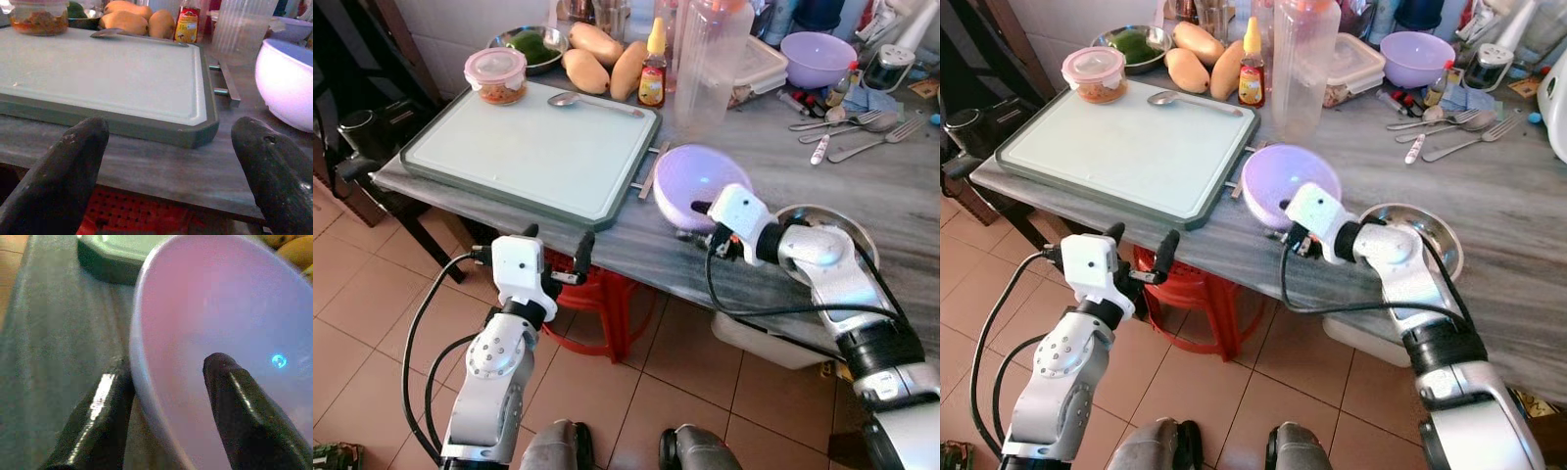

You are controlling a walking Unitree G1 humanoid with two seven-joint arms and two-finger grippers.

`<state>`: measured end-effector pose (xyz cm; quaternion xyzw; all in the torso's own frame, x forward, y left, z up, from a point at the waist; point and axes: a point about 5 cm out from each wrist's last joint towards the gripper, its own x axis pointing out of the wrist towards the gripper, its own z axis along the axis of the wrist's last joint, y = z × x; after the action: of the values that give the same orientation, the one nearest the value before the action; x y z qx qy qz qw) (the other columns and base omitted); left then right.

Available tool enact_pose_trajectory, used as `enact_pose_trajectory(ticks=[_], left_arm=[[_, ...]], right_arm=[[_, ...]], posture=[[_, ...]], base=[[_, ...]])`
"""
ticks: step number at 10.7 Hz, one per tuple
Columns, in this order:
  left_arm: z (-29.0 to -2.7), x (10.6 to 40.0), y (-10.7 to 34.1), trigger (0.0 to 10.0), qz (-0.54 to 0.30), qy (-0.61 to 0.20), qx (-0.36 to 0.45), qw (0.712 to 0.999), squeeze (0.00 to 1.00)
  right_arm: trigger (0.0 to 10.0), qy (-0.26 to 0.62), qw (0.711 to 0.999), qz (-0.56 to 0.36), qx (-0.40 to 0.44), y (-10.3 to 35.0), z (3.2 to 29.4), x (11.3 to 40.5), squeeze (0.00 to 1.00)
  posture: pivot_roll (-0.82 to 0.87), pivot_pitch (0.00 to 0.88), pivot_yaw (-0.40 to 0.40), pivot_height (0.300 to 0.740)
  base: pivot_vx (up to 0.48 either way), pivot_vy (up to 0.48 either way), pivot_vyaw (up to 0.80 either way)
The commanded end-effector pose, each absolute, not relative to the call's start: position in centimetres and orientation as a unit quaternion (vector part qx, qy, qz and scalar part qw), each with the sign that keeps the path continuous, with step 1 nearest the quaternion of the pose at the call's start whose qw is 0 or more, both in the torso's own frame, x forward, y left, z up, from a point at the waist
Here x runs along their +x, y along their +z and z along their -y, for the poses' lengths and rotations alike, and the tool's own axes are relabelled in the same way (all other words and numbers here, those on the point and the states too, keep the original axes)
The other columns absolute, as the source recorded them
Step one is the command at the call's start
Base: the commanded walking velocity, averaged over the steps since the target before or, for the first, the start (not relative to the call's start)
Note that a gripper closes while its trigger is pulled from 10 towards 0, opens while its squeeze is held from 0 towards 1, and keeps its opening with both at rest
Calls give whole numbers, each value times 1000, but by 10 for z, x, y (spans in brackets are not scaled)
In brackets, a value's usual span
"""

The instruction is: Setting the table

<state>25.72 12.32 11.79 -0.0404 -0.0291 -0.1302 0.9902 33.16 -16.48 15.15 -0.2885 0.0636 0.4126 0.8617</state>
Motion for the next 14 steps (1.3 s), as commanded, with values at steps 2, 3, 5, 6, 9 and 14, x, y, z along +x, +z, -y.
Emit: enact_pose_trajectory(ticks=[2, 3, 5, 6, 9, 14], left_arm=[[-122, 256, 119, 10000, 27, -138, -39, 989, 0], [-121, 257, 118, 10000, 25, -141, -40, 989, 0], [-119, 258, 117, 10000, 23, -145, -42, 988, 0], [-118, 258, 117, 10000, 23, -147, -43, 988, 0], [-117, 259, 116, 10000, 20, -149, -44, 988, 0], [-116, 259, 115, 10000, 21, -148, -47, 988, 0]], right_arm=[[10000, 396, 863, -70, -306, 156, 171, 331, 1000], [10000, 368, 877, -73, -302, 164, 174, 335, 1000], [10000, 339, 882, -110, -308, 162, 182, 336, 1000], [10000, 332, 881, -119, -317, 161, 185, 336, 1000], [10000, 291, 882, -127, -347, 166, 193, 341, 1000], [10000, 258, 898, -73, -348, 182, 187, 348, 1000]], posture=[[-28, 129, 41, 740], [-31, 127, 40, 740], [-33, 124, 37, 740], [-34, 124, 37, 740], [-37, 118, 33, 740], [-39, 118, 27, 740]], base=[[0, 0, 0], [0, 0, 0], [0, 0, 0], [0, 0, 0], [0, 0, 0], [0, 0, 0]])
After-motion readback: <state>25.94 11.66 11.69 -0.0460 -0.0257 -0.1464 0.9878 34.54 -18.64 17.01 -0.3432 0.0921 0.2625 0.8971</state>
